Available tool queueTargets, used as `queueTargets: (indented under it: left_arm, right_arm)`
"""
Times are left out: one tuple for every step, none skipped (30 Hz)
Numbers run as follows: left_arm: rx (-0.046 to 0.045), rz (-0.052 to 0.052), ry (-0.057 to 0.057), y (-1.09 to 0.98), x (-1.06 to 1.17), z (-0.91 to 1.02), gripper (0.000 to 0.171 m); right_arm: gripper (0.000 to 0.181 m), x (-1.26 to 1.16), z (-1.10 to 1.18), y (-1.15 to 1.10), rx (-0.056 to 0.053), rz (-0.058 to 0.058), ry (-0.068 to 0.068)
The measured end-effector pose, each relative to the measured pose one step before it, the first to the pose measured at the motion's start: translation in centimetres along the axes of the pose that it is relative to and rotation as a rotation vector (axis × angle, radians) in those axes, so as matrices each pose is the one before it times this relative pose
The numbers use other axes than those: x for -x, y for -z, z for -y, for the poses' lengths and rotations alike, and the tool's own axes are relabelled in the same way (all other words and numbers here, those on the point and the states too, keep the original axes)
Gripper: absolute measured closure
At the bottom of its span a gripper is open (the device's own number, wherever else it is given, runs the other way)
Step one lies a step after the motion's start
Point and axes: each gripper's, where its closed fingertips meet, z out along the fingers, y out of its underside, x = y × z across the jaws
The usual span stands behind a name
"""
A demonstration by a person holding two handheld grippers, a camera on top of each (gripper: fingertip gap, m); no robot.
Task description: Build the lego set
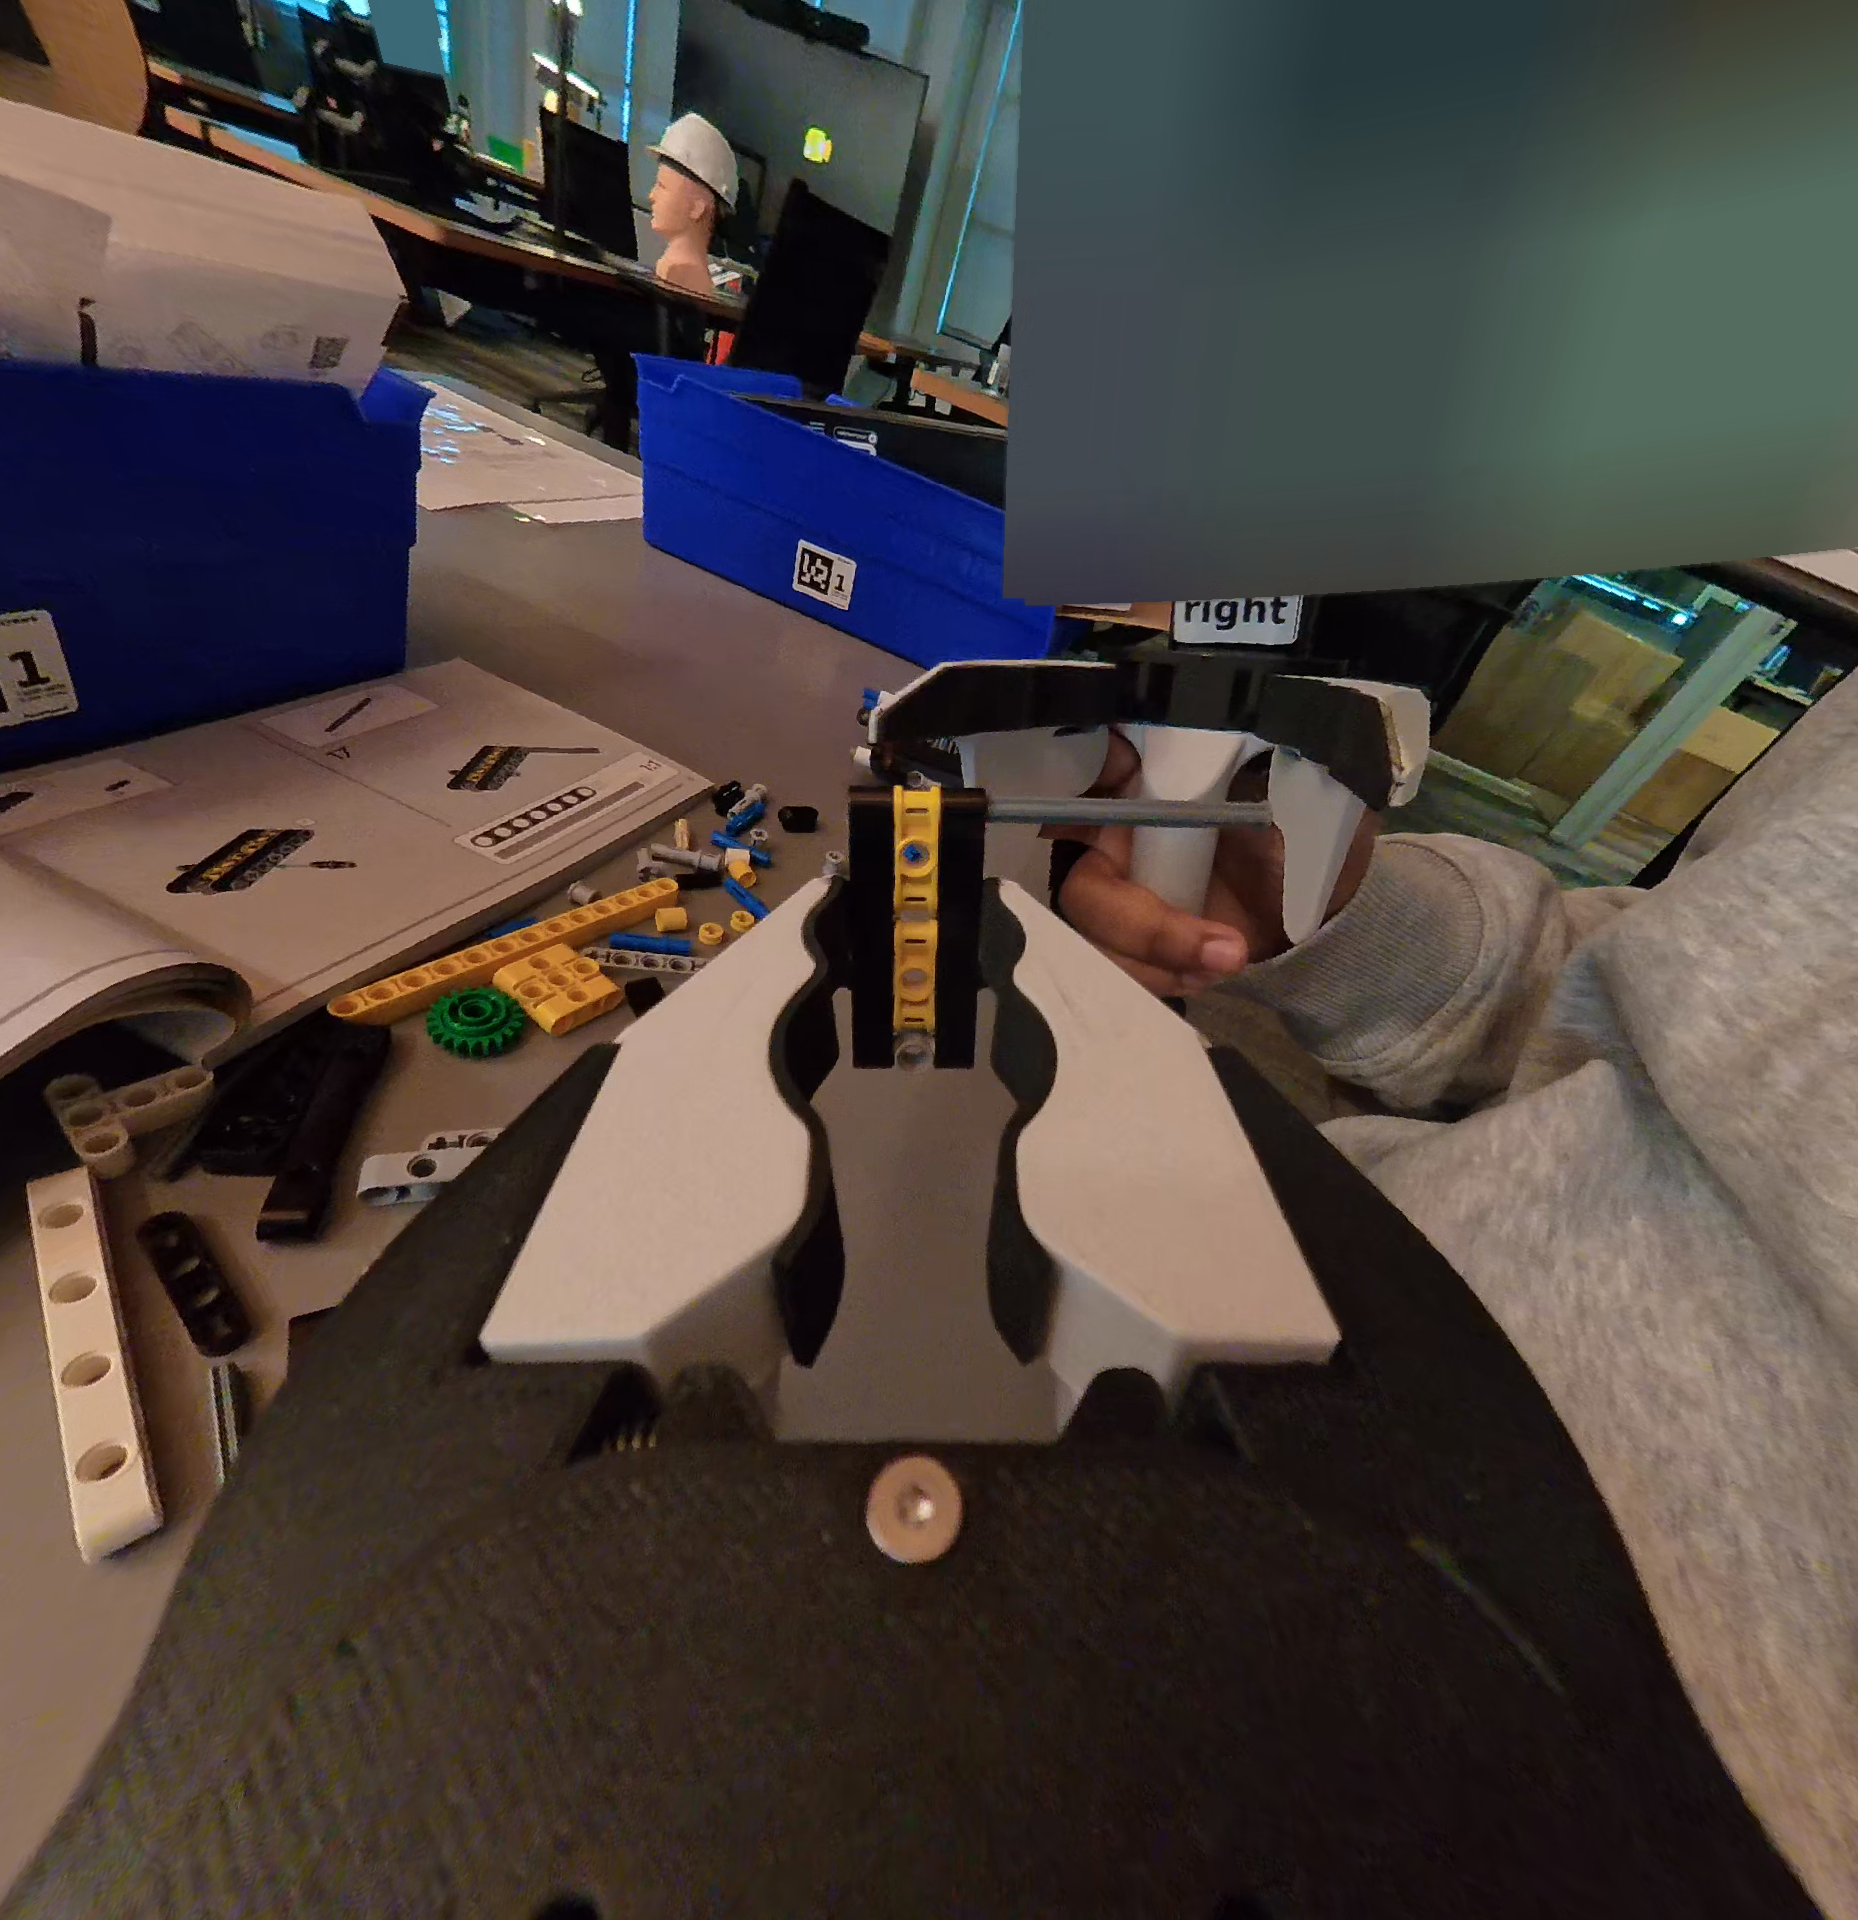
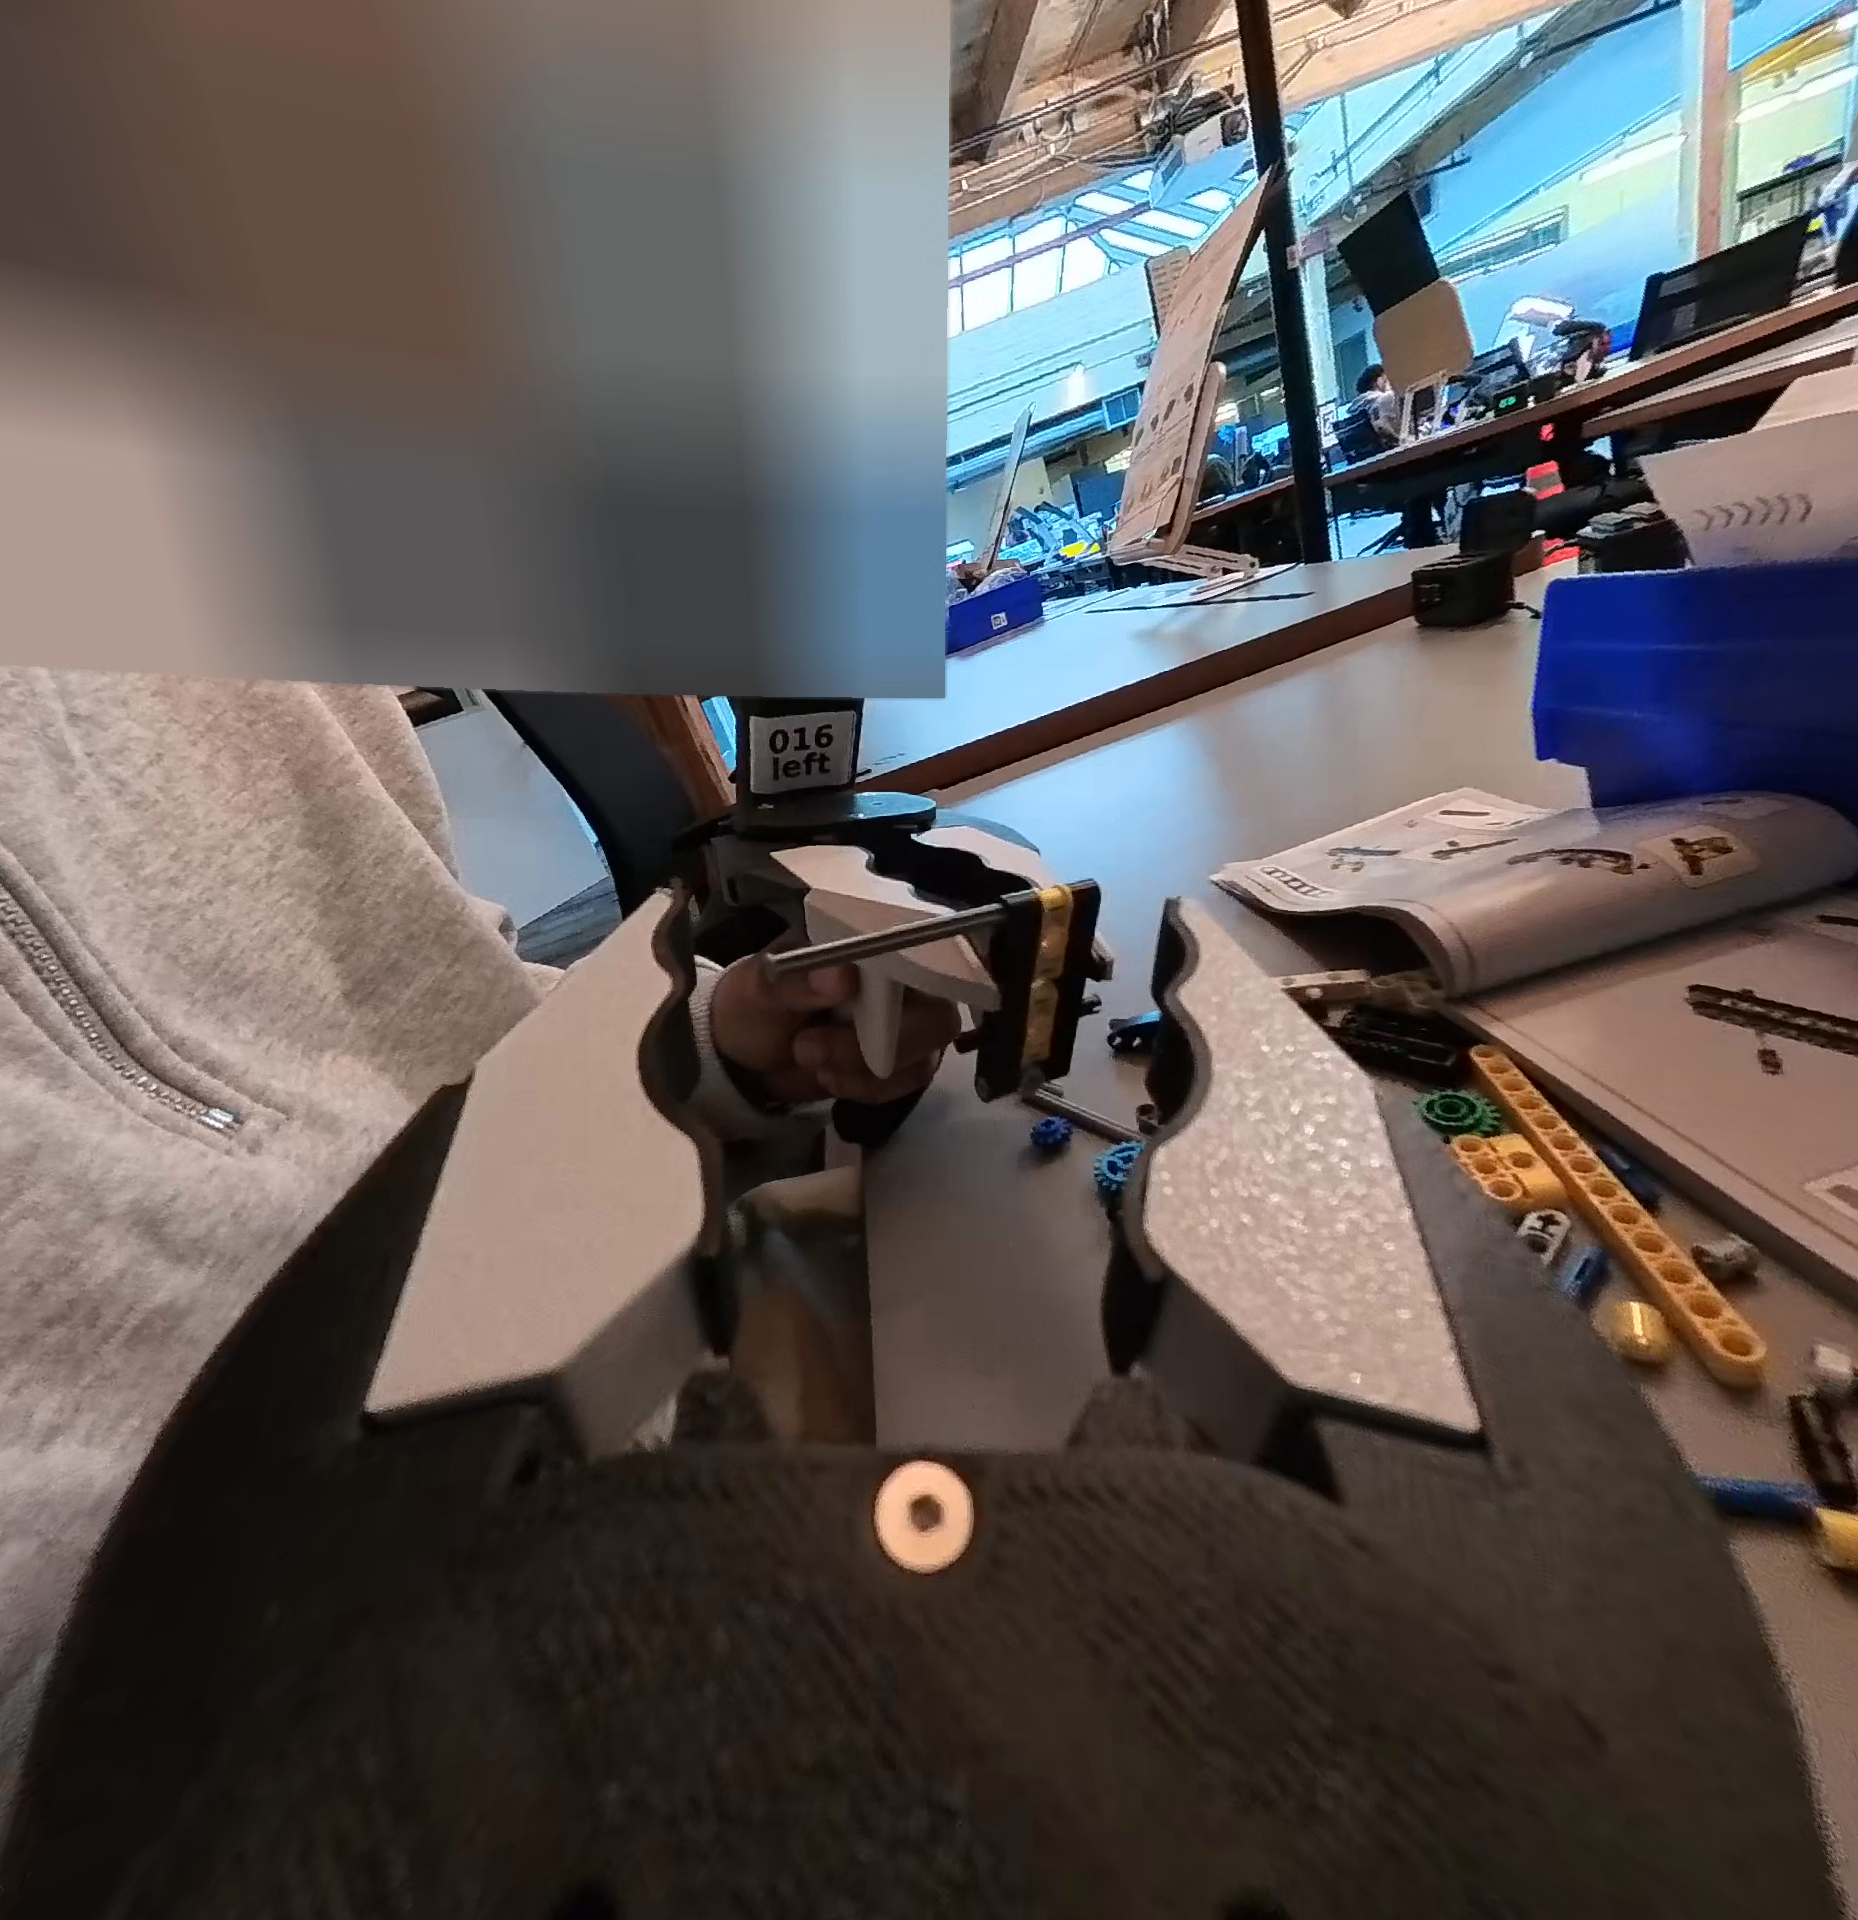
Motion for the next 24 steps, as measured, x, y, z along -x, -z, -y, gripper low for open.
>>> queueTargets:
  left_arm:
    - [-0.00039, -0.0019, 0.0011, 0.009, -0.005, 0.003, 0.148]
    - [-0.0008, -0.0028, 0.0022, -0.008, -0.027, -0.001, 0.148]
    - [-0.00065, -0.0047, 0.0028, -0.011, -0.048, 0.011, 0.148]
    - [0.00046, -0.0045, 0.0032, -0.018, -0.048, -0.024, 0.148]
    - [0.00001, -0.0068, 0.0052, -0.008, -0.067, -0.01, 0.148]
    - [-0.00099, -0.0057, 0.0064, -0.02, -0.044, 0.0, 0.148]
    - [-0.00106, -0.0042, 0.0047, -0.002, -0.022, 0.006, 0.148]
    - [-0.0005, -0.0023, 0.0019, 0.012, -0.005, -0.001, 0.148]
    - [-0.00039, -0.0019, 0.001, -0.003, -0.012, 0.013, 0.148]
    - [-0.00038, -0.002, 0.0012, 0.001, -0.024, -0.001, 0.148]
    - [-0.00035, -0.0028, 0.0017, -0.008, -0.033, -0.009, 0.148]
    - [0.00069, -0.0039, 0.0018, -0.023, -0.052, -0.013, 0.148]
    - [0.00084, -0.0047, 0.0016, -0.021, -0.061, -0.015, 0.148]
    - [0.00062, -0.0067, 0.0016, -0.019, -0.099, -0.026, 0.148]
    - [0.00083, -0.0086, 0.0023, -0.022, -0.117, -0.024, 0.148]
    - [0.00128, -0.0061, 0.0023, -0.032, -0.087, -0.031, 0.148]
    - [0.00093, -0.0038, 0.0011, -0.016, -0.058, -0.021, 0.148]
    - [0.00068, -0.0038, 0.0001, -0.013, -0.067, -0.013, 0.148]
    - [0.00047, -0.0025, -0.0001, -0.011, -0.036, -0.017, 0.148]
    - [0.00006, -0.0015, -0.0002, 0.0, -0.02, -0.001, 0.148]
    - [-0.00042, -0.0014, -0.0001, 0.006, -0.023, 0.004, 0.148]
    - [-0.00016, -0.001, 0.0005, -0.002, -0.013, -0.007, 0.148]
    - [0.00042, -0.0015, 0.001, -0.002, -0.012, -0.01, 0.148]
    - [0.00062, -0.0022, 0.0009, 0.0, -0.021, -0.013, 0.148]
  right_arm:
    - [0.093, 0.02, -0.019, 0.003, 0.0003, 0.0025, -0.0006]
    - [0.093, 0.011, -0.031, -0.002, 0.0017, 0.0019, 0.0]
    - [0.093, 0.01, -0.035, 0.007, 0.0019, 0.0016, 0.0004]
    - [0.093, 0.025, -0.031, -0.003, 0.0013, 0.0021, 0.0003]
    - [0.093, 0.005, -0.031, -0.01, 0.0014, 0.0009, -0.0002]
    - [0.093, 0.019, -0.032, -0.005, 0.0008, 0.0015, -0.0004]
    - [0.093, 0.014, -0.023, -0.01, 0.0004, 0.0019, -0.0009]
    - [0.093, 0.015, -0.034, -0.012, 0.001, 0.0013, -0.0012]
    - [0.094, 0.016, -0.022, -0.007, 0.001, 0.0018, -0.001]
    - [0.094, 0.03, -0.017, -0.01, 0.0004, 0.002, -0.0007]
    - [0.094, 0.025, -0.012, -0.005, 0.0, 0.0012, -0.0006]
    - [0.094, 0.022, -0.01, -0.003, 0.0004, 0.0007, -0.0008]
    - [0.094, 0.034, -0.016, 0.001, 0.0012, 0.0021, -0.0015]
    - [0.094, 0.063, -0.017, -0.007, 0.001, 0.0033, -0.0022]
    - [0.094, 0.042, -0.015, -0.003, 0.0005, 0.0028, -0.0018]
    - [0.094, 0.024, -0.016, -0.003, 0.0003, 0.0011, -0.0006]
    - [0.094, 0.021, -0.011, -0.01, 0.0003, 0.0007, 0.0004]
    - [0.094, 0.033, -0.013, -0.01, 0.0004, 0.0015, 0.0003]
    - [0.094, 0.025, -0.023, -0.015, 0.0006, 0.0012, -0.0005]
    - [0.094, 0.013, -0.022, -0.007, 0.0008, 0.0007, -0.0009]
    - [0.094, 0.014, -0.023, -0.007, 0.0008, 0.0008, -0.0007]
    - [0.094, 0.005, -0.028, -0.007, 0.0005, 0.0006, -0.0004]
    - [0.094, 0.007, -0.018, -0.01, 0.0004, 0.0005, -0.0004]
    - [0.094, 0.024, -0.006, 0.002, 0.0001, 0.0007, -0.0002]
